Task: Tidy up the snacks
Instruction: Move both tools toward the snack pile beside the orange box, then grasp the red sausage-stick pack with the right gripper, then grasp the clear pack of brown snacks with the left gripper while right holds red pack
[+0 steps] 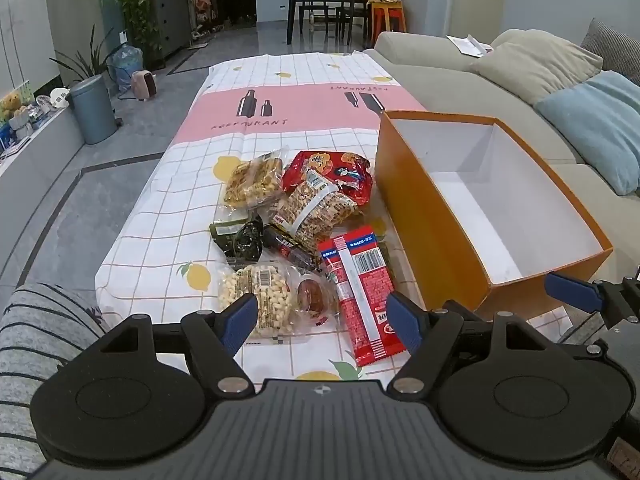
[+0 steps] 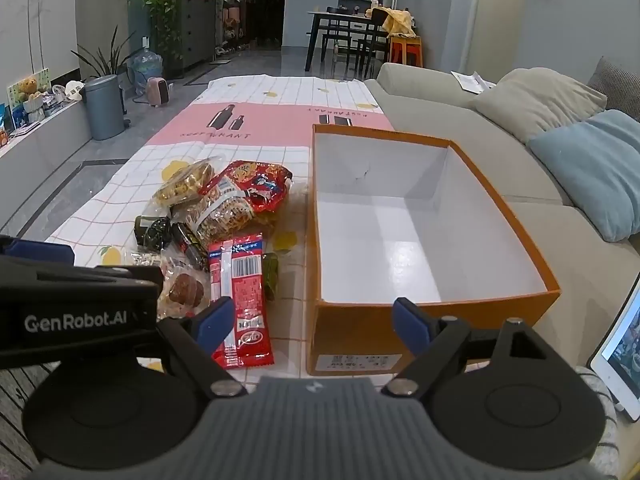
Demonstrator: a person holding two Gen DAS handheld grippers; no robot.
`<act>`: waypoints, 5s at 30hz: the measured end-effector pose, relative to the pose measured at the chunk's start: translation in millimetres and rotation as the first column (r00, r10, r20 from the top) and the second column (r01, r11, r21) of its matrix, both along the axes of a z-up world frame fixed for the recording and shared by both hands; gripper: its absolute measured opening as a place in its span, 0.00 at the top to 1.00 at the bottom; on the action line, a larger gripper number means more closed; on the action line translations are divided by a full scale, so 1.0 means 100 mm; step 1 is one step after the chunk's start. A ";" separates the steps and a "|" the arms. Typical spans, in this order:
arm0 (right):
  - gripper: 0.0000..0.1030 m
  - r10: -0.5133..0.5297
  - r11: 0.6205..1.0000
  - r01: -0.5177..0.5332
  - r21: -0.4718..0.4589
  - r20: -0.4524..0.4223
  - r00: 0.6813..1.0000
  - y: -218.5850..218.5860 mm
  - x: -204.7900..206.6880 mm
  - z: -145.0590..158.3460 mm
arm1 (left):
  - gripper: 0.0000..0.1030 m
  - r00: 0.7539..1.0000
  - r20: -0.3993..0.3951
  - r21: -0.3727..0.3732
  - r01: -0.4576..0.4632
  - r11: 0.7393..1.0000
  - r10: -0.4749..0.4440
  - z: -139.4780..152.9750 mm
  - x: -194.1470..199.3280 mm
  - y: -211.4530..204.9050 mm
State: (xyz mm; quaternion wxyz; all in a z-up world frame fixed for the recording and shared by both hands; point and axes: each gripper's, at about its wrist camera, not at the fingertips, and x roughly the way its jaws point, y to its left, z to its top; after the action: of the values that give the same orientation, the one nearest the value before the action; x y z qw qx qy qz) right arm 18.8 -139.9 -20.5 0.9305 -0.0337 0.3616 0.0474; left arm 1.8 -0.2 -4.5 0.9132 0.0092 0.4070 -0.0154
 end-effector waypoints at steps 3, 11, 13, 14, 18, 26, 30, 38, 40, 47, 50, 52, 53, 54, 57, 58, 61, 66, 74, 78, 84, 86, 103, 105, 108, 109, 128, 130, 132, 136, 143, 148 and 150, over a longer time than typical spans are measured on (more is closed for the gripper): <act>0.19 0.000 1.000 0.000 -0.001 -0.007 1.000 0.00 0.02 -0.01 | 0.17 1.000 -0.005 -0.003 0.001 1.000 -0.001 0.00 0.01 0.00; 0.19 -0.001 1.000 0.001 -0.003 -0.028 1.000 -0.01 0.04 -0.04 | 0.16 1.000 -0.025 -0.009 0.000 1.000 0.000 -0.05 0.03 0.02; 0.19 -0.001 1.000 0.001 -0.006 -0.033 0.999 0.00 0.04 -0.04 | 0.16 1.000 -0.031 -0.011 -0.001 1.000 0.000 -0.06 0.04 0.02; 0.19 -0.001 1.000 0.001 -0.008 -0.036 0.999 0.00 0.04 -0.04 | 0.16 0.999 -0.035 -0.013 0.000 1.000 0.000 -0.07 0.05 0.03; 0.19 0.000 1.000 -0.001 -0.015 -0.049 0.999 0.01 0.04 -0.05 | 0.16 0.999 -0.051 -0.015 -0.002 1.000 0.001 -0.09 0.06 0.03; 0.19 0.002 1.000 -0.003 -0.021 -0.074 0.997 0.00 0.06 -0.07 | 0.17 0.997 -0.076 -0.017 -0.006 1.000 0.004 -0.12 0.07 0.03; 0.19 0.003 1.000 -0.005 -0.025 -0.085 0.996 0.01 0.07 -0.09 | 0.17 0.996 -0.089 -0.018 -0.007 1.000 0.005 -0.14 0.07 0.03; 0.19 0.011 1.000 -0.014 -0.028 -0.114 0.993 0.02 0.09 -0.13 | 0.17 0.993 -0.119 -0.017 -0.013 1.000 0.011 -0.17 0.09 0.05; 0.19 0.012 1.000 -0.015 -0.027 -0.120 0.993 0.02 0.10 -0.13 | 0.17 0.992 -0.123 -0.018 -0.014 1.000 0.011 -0.17 0.10 0.05; 0.19 0.011 0.999 -0.015 -0.030 -0.136 0.991 0.02 0.11 -0.16 | 0.17 0.991 -0.136 -0.025 -0.012 1.000 0.009 -0.20 0.11 0.06; 0.19 0.011 0.999 -0.015 -0.028 -0.141 0.990 0.02 0.12 -0.16 | 0.17 0.990 -0.140 -0.025 -0.013 1.000 0.009 -0.21 0.12 0.06; 0.19 0.011 1.000 -0.015 -0.026 -0.142 0.990 0.03 0.13 -0.16 | 0.17 0.990 -0.140 -0.019 -0.016 1.000 0.013 -0.21 0.13 0.06; 0.19 0.012 1.000 -0.016 -0.026 -0.141 0.990 0.03 0.13 -0.17 | 0.17 0.990 -0.138 -0.016 -0.016 1.000 0.014 -0.20 0.13 0.05; 0.19 0.013 0.999 -0.017 -0.027 -0.139 0.990 0.03 0.13 -0.16 | 0.17 0.991 -0.134 -0.013 -0.014 1.000 0.012 -0.20 0.12 0.05; 0.19 0.015 0.999 -0.019 -0.029 -0.129 0.992 0.04 0.12 -0.16 | 0.17 0.991 -0.130 -0.016 -0.006 1.000 0.004 -0.20 0.12 0.06; 0.19 0.016 0.999 -0.019 -0.027 -0.128 0.992 0.04 0.11 -0.16 | 0.17 0.991 -0.134 -0.021 -0.006 1.000 0.003 -0.20 0.12 0.07; 0.19 0.025 0.999 -0.028 -0.023 -0.124 0.992 0.04 0.10 -0.15 | 0.17 0.990 -0.138 -0.023 0.001 1.000 -0.004 -0.18 0.13 0.09; 0.20 0.028 0.999 -0.025 0.031 -0.091 0.995 0.00 0.07 -0.11 | 0.17 0.995 -0.097 -0.014 -0.025 1.000 0.024 -0.10 0.14 0.26; 0.27 0.145 0.981 -0.144 0.131 0.000 0.989 0.10 -0.09 -0.01 | 0.17 0.984 -0.108 -0.087 -0.151 0.985 0.142 -0.13 0.26 0.82; 0.27 0.222 0.969 -0.221 0.106 0.002 0.975 0.32 -0.07 -0.05 | 0.17 0.984 -0.121 -0.097 -0.142 0.985 0.130 -0.15 0.32 0.91; 0.27 0.258 0.966 -0.255 0.048 -0.094 0.961 0.59 0.12 -0.30 | 0.18 0.981 -0.161 -0.160 -0.137 0.978 0.111 -0.28 0.42 1.02; 0.27 0.243 0.970 -0.245 0.005 -0.119 0.963 0.66 0.23 -0.42 | 0.18 0.977 -0.185 -0.169 -0.140 0.976 0.108 -0.34 0.46 1.04; 0.48 0.082 0.996 -0.084 0.001 -0.231 0.969 0.72 0.67 -0.91 | 0.18 0.959 -0.278 -0.230 -0.128 0.965 0.061 -0.58 0.63 1.09; 0.50 0.081 0.997 -0.076 0.031 -0.234 0.969 0.66 0.67 -0.90 | 0.19 0.960 -0.274 -0.246 -0.130 0.960 0.060 -0.58 0.63 1.11; 0.51 0.079 0.997 -0.072 0.042 -0.232 0.970 0.61 0.66 -0.88 | 0.19 0.969 -0.244 -0.261 -0.106 0.960 0.041 -0.53 0.66 1.07; 0.51 0.078 0.997 -0.071 0.039 -0.233 0.969 0.59 0.66 -0.87 | 0.18 0.973 -0.231 -0.263 -0.072 0.962 0.010 -0.51 0.68 1.03; 0.51 0.065 0.996 -0.046 0.076 -0.268 0.961 0.49 0.75 -0.92 | 0.50 0.950 -0.229 -0.173 0.173 0.970 -0.211 -0.93 1.16 0.47; 0.51 0.066 0.996 -0.046 0.082 -0.268 0.961 0.46 0.73 -0.91 | 0.70 0.961 -0.218 -0.206 0.126 0.970 -0.171 -0.91 1.16 0.53; 0.51 0.067 0.995 -0.044 0.089 -0.270 0.961 0.45 0.72 -0.91 | 0.75 0.964 -0.224 -0.262 0.080 0.962 -0.141 -0.91 1.17 0.64; 0.51 0.061 0.995 -0.036 0.095 -0.277 0.959 0.42 0.72 -0.90 | 0.80 0.964 -0.239 -0.318 0.039 0.947 -0.119 -0.91 1.17 0.77; 0.51 0.039 0.994 -0.007 0.108 -0.300 0.953 0.37 0.73 -0.88 | 0.81 0.972 -0.178 -0.255 0.104 0.961 -0.152 -0.75 1.03 0.76; 0.51 0.043 0.997 -0.021 0.072 -0.315 0.948 0.40 0.73 -0.89 | 0.80 0.961 -0.140 -0.162 0.215 0.963 -0.238 -0.68 0.94 0.69; 0.51 0.038 0.997 -0.016 0.071 -0.320 0.947 0.39 0.72 -0.89 | 0.80 0.950 -0.140 -0.145 0.257 0.955 -0.277 -0.66 0.91 0.66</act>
State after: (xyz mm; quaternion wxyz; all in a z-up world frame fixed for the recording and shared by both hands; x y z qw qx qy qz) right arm 90.7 -101.0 -109.7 0.8591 0.0009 0.5059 0.0773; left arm 93.1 65.6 -70.5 0.8660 0.0060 0.4718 -0.1653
